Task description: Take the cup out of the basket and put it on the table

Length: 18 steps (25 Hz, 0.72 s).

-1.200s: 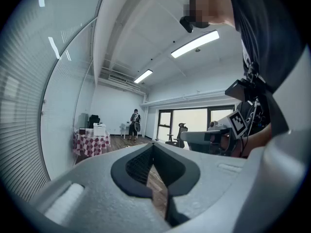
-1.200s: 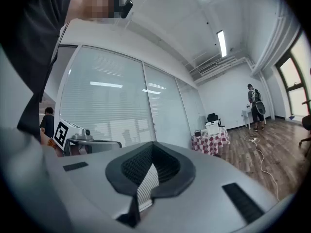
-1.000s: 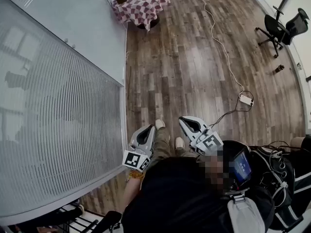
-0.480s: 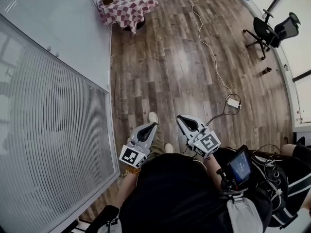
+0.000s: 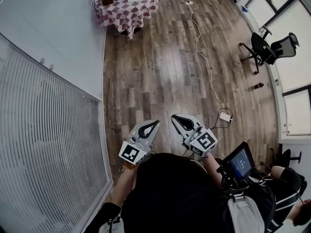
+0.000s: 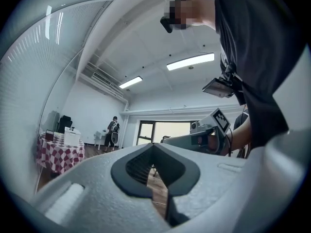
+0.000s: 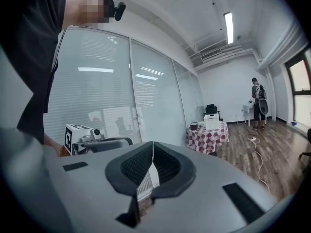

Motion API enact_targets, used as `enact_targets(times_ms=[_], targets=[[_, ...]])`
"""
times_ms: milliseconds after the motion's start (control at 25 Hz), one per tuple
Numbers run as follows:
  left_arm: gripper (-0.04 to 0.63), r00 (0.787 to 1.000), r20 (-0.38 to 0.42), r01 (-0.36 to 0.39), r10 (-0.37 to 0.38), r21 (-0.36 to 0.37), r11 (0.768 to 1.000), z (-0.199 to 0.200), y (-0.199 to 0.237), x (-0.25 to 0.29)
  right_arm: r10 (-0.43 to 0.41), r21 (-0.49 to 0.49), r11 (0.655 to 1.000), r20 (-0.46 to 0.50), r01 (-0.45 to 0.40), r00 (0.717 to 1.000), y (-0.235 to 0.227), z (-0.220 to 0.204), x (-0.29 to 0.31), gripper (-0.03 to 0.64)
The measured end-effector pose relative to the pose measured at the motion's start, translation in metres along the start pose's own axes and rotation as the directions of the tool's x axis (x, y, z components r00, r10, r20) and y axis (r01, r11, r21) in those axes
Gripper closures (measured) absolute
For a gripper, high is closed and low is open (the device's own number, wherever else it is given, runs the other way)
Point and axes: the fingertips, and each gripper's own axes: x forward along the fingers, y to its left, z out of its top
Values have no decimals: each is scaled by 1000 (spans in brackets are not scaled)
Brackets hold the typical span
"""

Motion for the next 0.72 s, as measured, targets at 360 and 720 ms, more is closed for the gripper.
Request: enact_targets(times_ms=[360, 720], targets=[[591, 998, -51, -29, 31, 34, 999, 8, 130, 21, -24, -21, 999, 7, 24, 1000, -51, 31, 102, 604], [591, 998, -55, 7, -4, 48, 999, 17, 190, 75, -65, 7, 998, -1, 65, 998, -119, 36, 145, 604]])
